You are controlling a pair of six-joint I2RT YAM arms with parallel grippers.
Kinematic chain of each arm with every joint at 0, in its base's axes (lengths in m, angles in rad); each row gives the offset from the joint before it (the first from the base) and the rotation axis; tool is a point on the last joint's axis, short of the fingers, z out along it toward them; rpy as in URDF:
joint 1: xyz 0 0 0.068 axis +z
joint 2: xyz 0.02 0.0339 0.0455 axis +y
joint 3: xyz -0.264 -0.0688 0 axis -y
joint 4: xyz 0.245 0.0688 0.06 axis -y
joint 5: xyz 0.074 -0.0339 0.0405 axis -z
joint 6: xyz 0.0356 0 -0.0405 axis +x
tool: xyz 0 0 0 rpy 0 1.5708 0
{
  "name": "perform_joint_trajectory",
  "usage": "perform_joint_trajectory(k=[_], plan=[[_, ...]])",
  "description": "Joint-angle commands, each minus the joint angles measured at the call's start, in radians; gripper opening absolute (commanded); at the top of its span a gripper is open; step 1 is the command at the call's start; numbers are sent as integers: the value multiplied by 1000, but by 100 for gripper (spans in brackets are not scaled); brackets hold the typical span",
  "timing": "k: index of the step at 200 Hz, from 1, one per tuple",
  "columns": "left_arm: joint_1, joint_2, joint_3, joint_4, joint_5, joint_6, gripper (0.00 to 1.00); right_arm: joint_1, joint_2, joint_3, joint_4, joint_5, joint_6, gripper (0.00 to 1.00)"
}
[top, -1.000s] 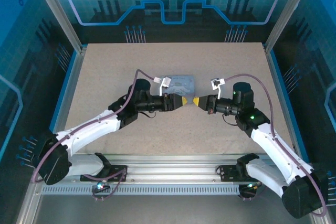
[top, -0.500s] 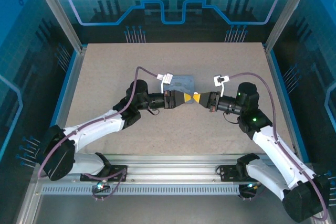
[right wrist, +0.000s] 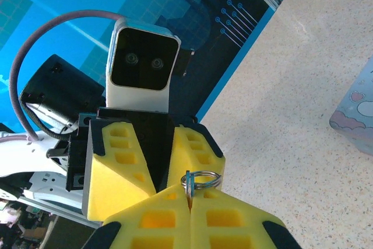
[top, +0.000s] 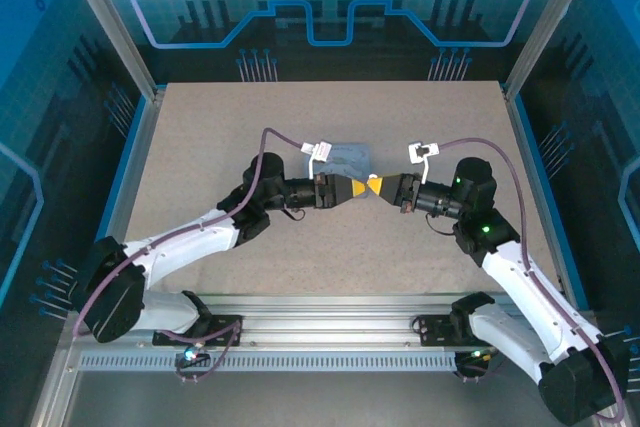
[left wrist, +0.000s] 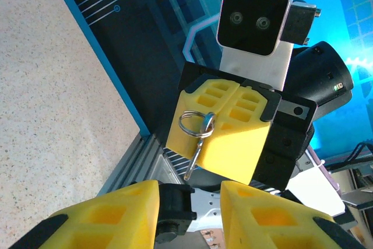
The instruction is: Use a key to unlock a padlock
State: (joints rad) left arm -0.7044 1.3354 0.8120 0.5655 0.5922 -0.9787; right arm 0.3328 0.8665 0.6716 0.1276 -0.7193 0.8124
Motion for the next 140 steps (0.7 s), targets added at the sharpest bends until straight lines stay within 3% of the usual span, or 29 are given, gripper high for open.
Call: perform_joint_trajectory(k=[1, 101, 140], plan=[[-8, 16, 24, 40, 26, -2, 32, 10, -9, -21, 24, -24, 4, 0], [-9, 21, 29, 67, 29, -16, 24, 26, -7, -37, 29, -29, -1, 0], [-8, 18, 31, 65, 30, -14, 16, 28, -12, -40, 26, -25, -2, 0]])
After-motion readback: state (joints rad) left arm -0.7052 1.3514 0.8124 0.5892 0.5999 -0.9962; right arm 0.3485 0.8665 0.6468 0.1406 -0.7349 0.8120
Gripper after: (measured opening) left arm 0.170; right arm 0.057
